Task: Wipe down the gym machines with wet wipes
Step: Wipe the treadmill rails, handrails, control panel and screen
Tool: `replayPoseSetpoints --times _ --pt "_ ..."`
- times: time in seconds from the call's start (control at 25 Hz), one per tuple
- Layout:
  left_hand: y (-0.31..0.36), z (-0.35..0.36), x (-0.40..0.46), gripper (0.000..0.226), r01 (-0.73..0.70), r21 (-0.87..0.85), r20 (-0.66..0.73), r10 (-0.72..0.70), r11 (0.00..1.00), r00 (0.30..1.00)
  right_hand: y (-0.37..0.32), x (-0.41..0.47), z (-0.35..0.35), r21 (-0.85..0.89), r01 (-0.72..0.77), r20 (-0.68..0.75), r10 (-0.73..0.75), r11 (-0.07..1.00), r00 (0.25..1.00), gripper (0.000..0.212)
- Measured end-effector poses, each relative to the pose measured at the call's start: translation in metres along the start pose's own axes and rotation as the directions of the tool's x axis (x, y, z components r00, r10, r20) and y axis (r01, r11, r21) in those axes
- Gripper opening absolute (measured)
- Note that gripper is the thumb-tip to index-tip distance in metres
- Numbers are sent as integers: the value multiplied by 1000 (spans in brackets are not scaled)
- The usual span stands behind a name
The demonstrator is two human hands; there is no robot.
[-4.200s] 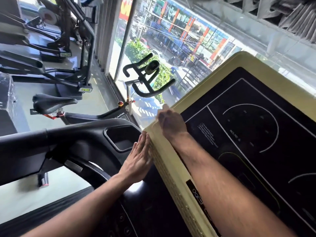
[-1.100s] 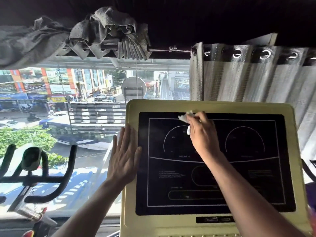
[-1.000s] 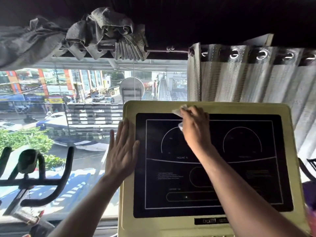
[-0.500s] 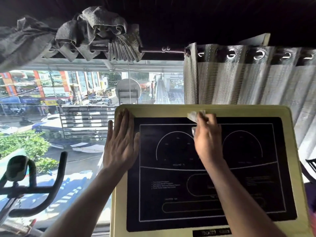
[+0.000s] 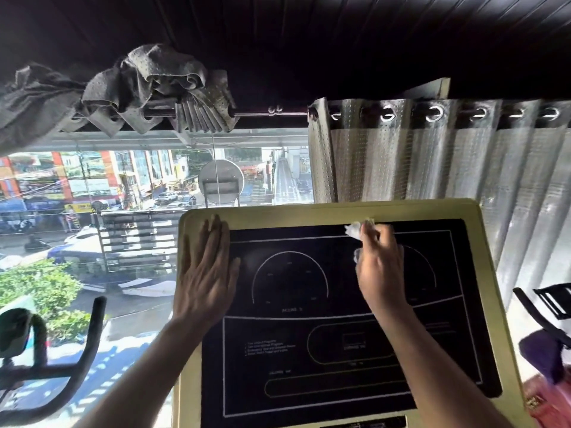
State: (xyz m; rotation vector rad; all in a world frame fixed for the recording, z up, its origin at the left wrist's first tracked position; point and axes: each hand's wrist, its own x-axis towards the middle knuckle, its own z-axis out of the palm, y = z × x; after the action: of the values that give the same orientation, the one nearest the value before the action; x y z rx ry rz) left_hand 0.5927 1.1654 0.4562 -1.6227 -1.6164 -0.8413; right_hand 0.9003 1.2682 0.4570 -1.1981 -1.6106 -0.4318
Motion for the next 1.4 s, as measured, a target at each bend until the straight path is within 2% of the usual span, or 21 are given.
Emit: replayPoseSetpoints --times 0.08,0.2,0.24,0.32,0.44,0.52,0.56,0.64,0.72,0.76,0.88,0.96,1.04,1.12,1.2,1.28,1.4 --pt "30 7 6 66 -56 -45 13 57 997 998 -28 11 9 31 63 47 -65 998 997 55" --pt "68 20 11 65 -67 -48 40 69 997 997 -45 -31 21 -25 384 57 -382 923 922 54" --pt "73 22 12 64 -47 -43 44 49 998 998 -29 -42 17 -23 425 81 -422 905 903 53" --pt "76 22 12 65 -5 -9 44 5 1000 999 20 -43 -4 -9 397 41 -396 918 917 56" --pt "94 23 12 67 36 18 24 -36 999 999 89 -2 -14 -66 161 -30 -163 985 986 61" --pt "129 30 19 65 -3 5 36 3 1000 999 85 26 -9 -51 81 -41 -84 995 996 67" --pt "149 37 22 64 -41 -10 46 41 999 998 71 27 -6 -35 114 -46 -115 993 992 65" --pt "182 48 28 64 -114 -17 75 115 993 991 60 5 -2 -29 309 -9 -309 951 951 58" --pt "195 56 30 65 -118 33 96 115 992 989 89 -16 -12 -17 449 44 -448 893 893 55" --pt "197 58 30 67 -100 61 105 94 993 990 114 -18 -22 -25 451 40 -449 892 892 56" --pt "201 60 29 70 -82 105 121 69 991 990 193 16 -37 -80 234 1 -235 969 972 70" --pt "202 58 31 69 -73 136 149 52 988 988 209 45 -39 -50 182 -8 -183 982 983 75" --pt "202 55 29 69 -50 137 138 31 989 990 194 45 -40 -34 292 -20 -293 956 956 65" --pt "213 55 22 69 -24 96 98 15 995 995 196 31 -50 42 484 42 -486 874 873 47" --pt "238 59 8 69 -80 63 103 73 995 992 218 35 -66 148 574 74 -588 805 805 41" --pt "256 67 -3 69 -105 101 133 91 989 987 241 59 -70 181 563 74 -582 807 810 43" --pt "255 70 -4 71 -81 150 156 57 985 986 243 80 -59 110 527 52 -535 842 843 43"
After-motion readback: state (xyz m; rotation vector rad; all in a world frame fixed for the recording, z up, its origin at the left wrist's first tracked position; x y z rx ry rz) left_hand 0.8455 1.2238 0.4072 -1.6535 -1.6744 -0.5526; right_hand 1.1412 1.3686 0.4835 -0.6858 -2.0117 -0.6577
